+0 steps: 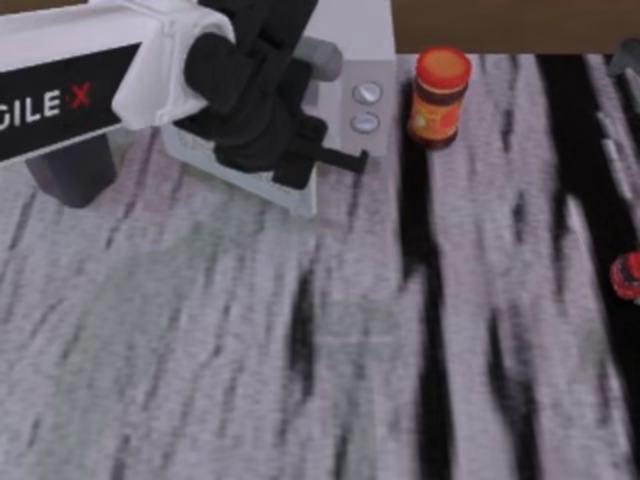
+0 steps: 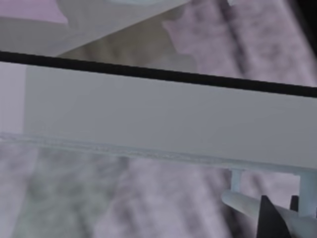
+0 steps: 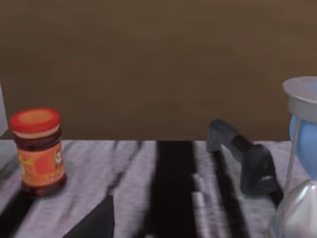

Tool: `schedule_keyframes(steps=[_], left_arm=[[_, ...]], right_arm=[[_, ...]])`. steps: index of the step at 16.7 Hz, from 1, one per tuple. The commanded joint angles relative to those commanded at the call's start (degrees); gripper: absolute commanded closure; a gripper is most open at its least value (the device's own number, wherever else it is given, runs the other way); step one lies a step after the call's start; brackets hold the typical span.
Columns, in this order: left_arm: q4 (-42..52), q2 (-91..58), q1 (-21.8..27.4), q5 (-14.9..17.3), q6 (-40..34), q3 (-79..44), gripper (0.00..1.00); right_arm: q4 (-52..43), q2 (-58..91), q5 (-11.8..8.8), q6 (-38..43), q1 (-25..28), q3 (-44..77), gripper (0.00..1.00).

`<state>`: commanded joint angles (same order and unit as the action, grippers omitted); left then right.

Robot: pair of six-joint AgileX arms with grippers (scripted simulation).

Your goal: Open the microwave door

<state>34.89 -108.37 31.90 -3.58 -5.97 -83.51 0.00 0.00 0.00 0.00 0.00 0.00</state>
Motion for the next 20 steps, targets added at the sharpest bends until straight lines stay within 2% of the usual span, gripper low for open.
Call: schedule_keyframes(steps=[8, 20], left_arm=[[-1.1, 2.9, -1.5, 2.9, 5.0, 3.8, 1.00], [-1.1, 2.9, -1.5, 3.0, 5.1, 3.8, 1.00]], right_arm=[[0.0, 0.0, 0.0, 0.0, 0.0, 0.0, 0.00], [0.0, 0.0, 0.0, 0.0, 0.0, 0.0, 0.00]])
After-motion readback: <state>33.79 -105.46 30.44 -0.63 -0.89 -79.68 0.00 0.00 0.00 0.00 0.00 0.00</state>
